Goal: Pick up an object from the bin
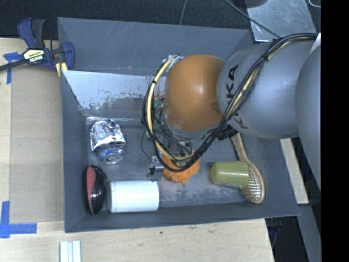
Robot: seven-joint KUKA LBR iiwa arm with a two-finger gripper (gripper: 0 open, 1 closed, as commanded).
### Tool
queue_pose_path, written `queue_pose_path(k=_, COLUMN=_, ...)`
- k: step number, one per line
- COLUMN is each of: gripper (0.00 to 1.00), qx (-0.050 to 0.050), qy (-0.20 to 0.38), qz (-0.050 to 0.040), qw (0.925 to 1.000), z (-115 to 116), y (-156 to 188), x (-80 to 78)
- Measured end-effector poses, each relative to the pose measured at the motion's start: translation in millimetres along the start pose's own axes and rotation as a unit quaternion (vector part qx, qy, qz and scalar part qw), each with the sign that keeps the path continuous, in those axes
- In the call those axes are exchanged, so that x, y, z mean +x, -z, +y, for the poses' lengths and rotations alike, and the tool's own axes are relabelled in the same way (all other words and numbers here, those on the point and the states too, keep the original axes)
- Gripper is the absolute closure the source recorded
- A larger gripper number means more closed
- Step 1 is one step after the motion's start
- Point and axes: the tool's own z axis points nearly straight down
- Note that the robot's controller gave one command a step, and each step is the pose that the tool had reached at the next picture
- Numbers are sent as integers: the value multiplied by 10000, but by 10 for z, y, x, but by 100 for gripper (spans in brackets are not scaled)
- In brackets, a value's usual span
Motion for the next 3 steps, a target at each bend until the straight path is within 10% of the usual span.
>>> queue_pose_path(k=2, gripper=0, qx=25, qy=-690, qz=14, qw=9976, z=-1236, y=-563, x=-70)
queue_pose_path(k=3, gripper=100, qx=12, qy=-663, qz=4, qw=9978, z=-1200, y=-551, x=-74)
